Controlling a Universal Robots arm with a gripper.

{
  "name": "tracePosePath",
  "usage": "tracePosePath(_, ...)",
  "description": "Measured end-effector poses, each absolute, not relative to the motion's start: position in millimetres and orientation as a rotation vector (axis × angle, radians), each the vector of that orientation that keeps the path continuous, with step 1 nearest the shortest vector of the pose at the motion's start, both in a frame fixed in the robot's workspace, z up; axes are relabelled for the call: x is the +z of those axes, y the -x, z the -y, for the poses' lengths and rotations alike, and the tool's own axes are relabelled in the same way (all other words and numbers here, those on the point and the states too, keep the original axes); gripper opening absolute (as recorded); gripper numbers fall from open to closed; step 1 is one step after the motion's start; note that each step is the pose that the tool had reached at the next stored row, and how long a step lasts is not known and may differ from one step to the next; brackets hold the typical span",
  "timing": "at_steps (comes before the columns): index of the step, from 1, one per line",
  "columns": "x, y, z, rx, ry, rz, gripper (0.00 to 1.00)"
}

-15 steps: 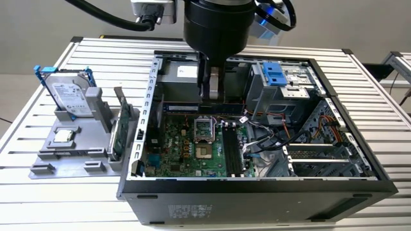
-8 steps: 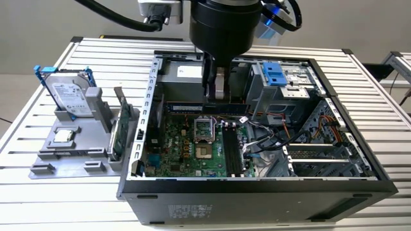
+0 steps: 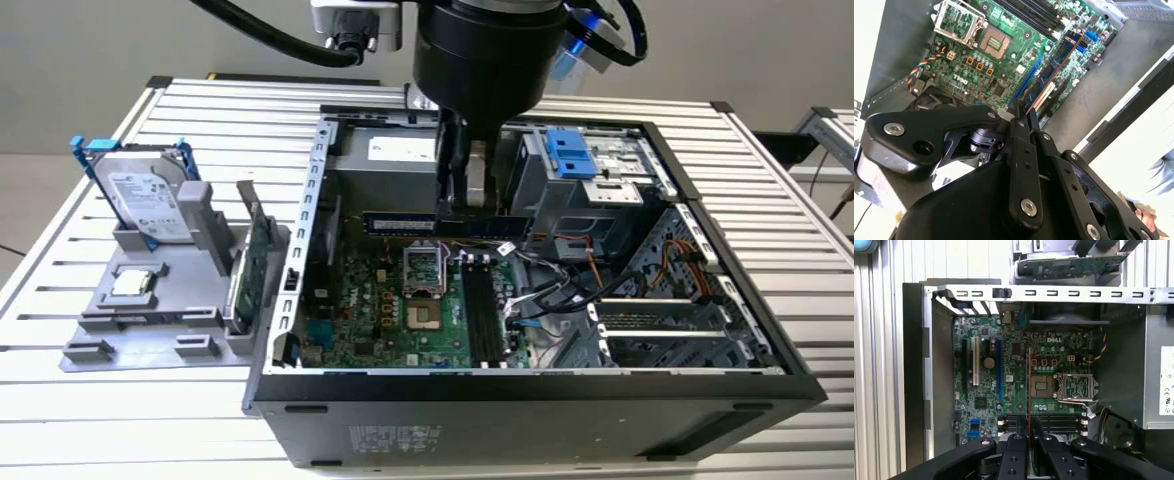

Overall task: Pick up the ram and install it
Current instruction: 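Pick up the ram and move it above insertion slot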

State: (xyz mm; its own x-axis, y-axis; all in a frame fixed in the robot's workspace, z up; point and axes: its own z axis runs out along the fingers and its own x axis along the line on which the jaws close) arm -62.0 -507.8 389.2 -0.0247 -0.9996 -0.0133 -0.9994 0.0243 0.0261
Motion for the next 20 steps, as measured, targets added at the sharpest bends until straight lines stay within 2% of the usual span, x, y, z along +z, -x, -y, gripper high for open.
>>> tracePosePath(20, 389.2, 30.3, 507.9, -0.044, -2.169, 2.261, 0.00)
